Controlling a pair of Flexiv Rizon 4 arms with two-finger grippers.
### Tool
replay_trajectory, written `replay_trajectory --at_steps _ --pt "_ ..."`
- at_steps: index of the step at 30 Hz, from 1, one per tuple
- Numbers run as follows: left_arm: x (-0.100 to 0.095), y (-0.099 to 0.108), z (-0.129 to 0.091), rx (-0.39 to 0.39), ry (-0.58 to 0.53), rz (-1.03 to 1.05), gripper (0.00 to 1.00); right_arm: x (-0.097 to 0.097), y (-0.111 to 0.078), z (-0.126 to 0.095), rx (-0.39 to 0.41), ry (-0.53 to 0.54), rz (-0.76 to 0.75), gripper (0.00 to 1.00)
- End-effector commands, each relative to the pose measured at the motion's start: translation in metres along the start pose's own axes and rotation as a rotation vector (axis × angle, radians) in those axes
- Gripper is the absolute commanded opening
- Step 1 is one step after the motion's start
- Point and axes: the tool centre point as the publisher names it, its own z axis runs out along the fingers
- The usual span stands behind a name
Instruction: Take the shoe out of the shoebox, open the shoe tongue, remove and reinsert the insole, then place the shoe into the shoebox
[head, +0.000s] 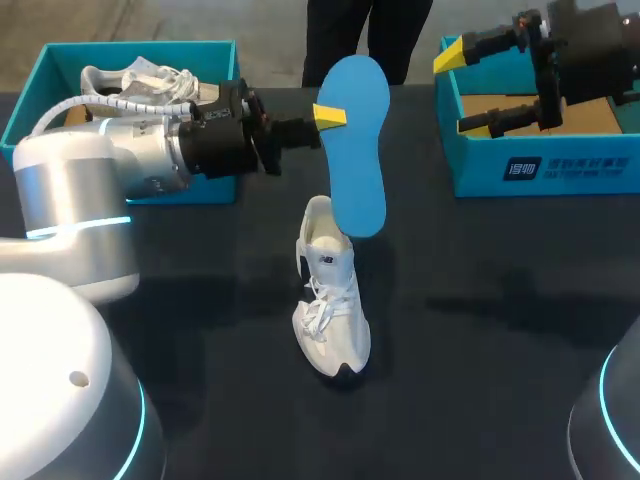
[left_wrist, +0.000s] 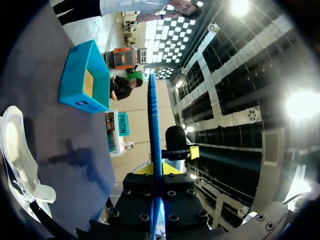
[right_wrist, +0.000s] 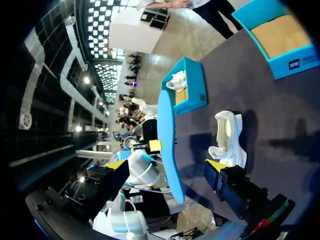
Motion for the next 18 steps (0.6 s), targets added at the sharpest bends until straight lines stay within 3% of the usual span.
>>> replay_trajectory --at_steps 1,18 --pt "-0.006 -0.005 -0.001 -0.018 0.008 0.000 0.00 0.016 -0.005 -0.002 -0.002 -0.139 0.005 1.00" --pt "-0.014 -0.008 0.004 -0.033 -0.018 -0.040 0.00 0.066 -0.016 0.016 -0.050 -0.544 -0.011 1.00"
